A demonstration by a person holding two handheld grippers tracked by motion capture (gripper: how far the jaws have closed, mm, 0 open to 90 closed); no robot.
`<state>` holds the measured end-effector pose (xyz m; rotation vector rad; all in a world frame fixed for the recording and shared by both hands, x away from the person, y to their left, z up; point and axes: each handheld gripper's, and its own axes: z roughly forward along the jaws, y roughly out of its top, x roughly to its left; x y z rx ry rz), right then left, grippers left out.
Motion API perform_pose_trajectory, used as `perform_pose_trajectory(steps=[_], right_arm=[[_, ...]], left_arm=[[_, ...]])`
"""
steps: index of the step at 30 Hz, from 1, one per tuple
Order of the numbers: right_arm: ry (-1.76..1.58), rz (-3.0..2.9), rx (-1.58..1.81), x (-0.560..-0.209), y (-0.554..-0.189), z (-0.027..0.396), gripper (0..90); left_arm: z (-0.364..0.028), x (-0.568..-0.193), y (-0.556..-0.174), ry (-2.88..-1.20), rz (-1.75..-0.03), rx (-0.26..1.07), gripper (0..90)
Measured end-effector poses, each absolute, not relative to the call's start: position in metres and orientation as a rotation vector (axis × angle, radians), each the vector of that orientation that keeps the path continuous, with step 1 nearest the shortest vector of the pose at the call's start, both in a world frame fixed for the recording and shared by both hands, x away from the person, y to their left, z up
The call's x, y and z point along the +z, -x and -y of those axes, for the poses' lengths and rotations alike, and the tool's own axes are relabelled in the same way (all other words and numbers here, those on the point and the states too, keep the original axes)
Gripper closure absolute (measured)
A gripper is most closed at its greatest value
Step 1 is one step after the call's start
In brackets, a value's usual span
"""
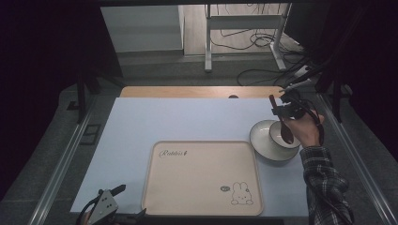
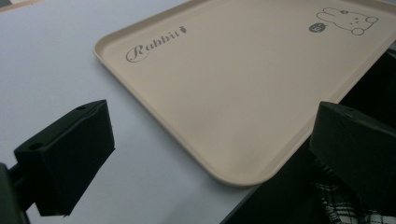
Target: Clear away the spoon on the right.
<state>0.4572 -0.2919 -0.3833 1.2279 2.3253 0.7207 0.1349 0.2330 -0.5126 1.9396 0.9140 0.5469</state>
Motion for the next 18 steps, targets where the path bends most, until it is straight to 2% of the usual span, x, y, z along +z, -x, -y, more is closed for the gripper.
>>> perform_pose_trajectory(steps=[18], right_arm=[[-1.148,-2.415,0.66,-0.364,-0.439,0.278,78.6]], left_arm=[[-0.233,-0.513,-0.135,-1.939,-0.915,0.55,0.0]])
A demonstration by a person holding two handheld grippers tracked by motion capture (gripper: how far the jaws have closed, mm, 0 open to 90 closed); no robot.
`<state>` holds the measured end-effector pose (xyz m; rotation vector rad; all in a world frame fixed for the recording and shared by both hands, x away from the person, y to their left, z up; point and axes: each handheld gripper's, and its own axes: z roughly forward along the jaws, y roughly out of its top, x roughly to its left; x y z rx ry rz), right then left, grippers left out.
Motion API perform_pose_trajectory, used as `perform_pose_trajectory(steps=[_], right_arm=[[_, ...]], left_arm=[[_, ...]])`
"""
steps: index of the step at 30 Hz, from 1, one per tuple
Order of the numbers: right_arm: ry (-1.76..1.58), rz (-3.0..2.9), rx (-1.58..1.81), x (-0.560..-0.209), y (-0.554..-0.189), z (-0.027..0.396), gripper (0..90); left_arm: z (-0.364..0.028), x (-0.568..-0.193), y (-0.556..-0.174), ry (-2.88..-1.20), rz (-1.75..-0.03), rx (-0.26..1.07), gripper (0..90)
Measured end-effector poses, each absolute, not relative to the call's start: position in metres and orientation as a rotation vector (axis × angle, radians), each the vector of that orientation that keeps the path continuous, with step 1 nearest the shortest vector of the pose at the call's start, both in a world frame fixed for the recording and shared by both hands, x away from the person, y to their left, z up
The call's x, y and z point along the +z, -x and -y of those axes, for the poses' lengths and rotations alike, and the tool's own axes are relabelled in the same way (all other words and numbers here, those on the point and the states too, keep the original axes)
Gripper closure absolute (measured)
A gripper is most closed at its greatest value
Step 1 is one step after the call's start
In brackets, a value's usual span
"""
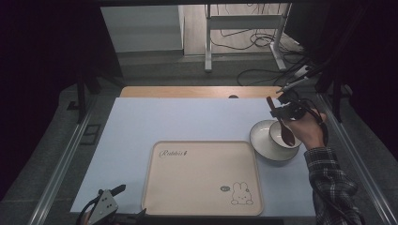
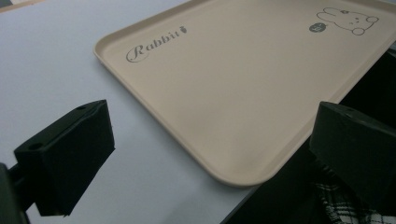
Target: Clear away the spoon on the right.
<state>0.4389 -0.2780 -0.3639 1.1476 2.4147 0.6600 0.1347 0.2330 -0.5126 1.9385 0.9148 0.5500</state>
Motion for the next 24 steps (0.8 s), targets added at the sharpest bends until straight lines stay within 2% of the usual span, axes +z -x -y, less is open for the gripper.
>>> perform_pose_trajectory(steps=[24], right_arm=[[-1.067,-2.51,0.643,-0.365,-0.404,0.261,78.7]], left_arm=[[-0.233,-0.513,-0.135,-1.934,-0.917,0.552,0.0]])
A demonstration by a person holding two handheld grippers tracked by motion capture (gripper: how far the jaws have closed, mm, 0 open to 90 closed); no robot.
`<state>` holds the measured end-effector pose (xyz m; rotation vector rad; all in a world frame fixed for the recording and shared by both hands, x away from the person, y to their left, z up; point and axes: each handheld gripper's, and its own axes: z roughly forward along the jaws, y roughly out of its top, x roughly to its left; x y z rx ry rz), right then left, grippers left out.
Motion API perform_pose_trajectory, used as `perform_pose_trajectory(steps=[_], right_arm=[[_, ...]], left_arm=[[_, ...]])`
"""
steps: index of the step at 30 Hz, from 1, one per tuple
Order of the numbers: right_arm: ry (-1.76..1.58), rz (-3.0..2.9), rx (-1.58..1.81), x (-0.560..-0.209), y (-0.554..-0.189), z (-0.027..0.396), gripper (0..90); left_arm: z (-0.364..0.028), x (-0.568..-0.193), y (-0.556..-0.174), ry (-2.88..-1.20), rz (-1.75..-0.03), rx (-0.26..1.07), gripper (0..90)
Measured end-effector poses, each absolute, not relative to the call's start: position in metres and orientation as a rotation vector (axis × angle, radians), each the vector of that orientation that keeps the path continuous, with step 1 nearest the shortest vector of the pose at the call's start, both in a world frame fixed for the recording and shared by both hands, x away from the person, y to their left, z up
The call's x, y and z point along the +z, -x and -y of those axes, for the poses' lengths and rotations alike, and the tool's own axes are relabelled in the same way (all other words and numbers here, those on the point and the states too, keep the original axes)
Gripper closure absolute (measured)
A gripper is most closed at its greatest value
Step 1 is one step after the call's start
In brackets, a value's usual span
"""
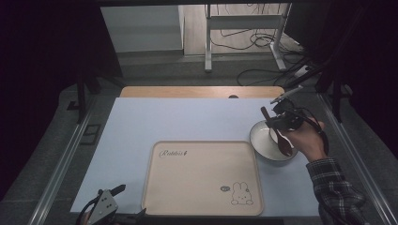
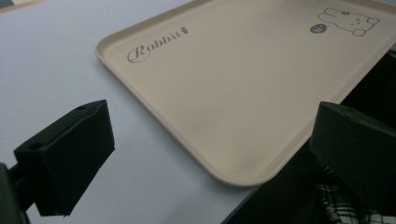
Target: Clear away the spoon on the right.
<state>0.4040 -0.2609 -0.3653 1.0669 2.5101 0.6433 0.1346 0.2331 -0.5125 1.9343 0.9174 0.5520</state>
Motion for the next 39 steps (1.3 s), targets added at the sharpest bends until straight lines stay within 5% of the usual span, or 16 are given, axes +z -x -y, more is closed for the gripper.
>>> perform_pose_trajectory(steps=[39], right_arm=[[-0.955,-2.769,0.579,-0.408,-0.352,0.202,78.8]], left_arm=[[-0.232,-0.513,-0.135,-1.939,-0.913,0.553,0.0]])
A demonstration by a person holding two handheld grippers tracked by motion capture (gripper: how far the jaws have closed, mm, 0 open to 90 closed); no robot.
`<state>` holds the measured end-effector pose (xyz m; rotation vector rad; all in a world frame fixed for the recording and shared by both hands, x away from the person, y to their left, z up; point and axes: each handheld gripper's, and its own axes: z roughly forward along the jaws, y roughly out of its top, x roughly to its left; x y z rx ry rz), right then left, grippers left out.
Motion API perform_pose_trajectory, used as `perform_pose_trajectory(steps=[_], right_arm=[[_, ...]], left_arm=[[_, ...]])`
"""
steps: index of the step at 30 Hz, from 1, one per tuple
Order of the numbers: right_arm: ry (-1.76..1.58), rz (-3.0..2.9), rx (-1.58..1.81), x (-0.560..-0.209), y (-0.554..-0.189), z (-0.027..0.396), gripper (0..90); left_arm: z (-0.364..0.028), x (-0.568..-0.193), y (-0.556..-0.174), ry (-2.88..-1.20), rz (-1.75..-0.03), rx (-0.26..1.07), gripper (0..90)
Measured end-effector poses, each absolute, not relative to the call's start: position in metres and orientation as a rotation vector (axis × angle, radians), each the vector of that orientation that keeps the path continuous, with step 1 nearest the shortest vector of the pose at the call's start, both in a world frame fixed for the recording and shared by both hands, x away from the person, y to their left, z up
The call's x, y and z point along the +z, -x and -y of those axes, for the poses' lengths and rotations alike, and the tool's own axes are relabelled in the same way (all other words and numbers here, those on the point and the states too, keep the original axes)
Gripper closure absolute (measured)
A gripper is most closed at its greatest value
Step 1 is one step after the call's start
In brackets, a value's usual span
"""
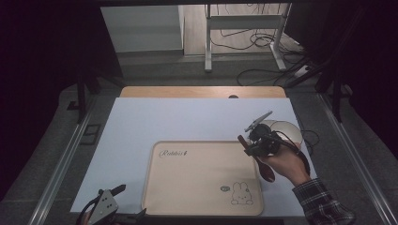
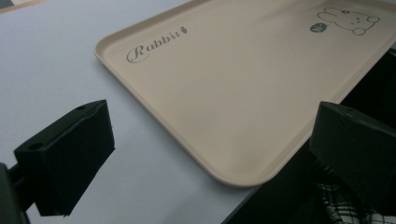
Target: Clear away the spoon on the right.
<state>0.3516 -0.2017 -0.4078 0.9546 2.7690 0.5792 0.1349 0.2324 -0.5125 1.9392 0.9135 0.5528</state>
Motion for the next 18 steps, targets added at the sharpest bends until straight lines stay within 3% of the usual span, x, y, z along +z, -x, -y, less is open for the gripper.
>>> perform_pose_trajectory(steps=[18], right_arm=[[-0.895,-2.905,0.528,-0.436,-0.342,0.157,78.8]], left_arm=[[-0.232,-0.513,-0.135,-1.939,-0.911,0.553,0.0]])
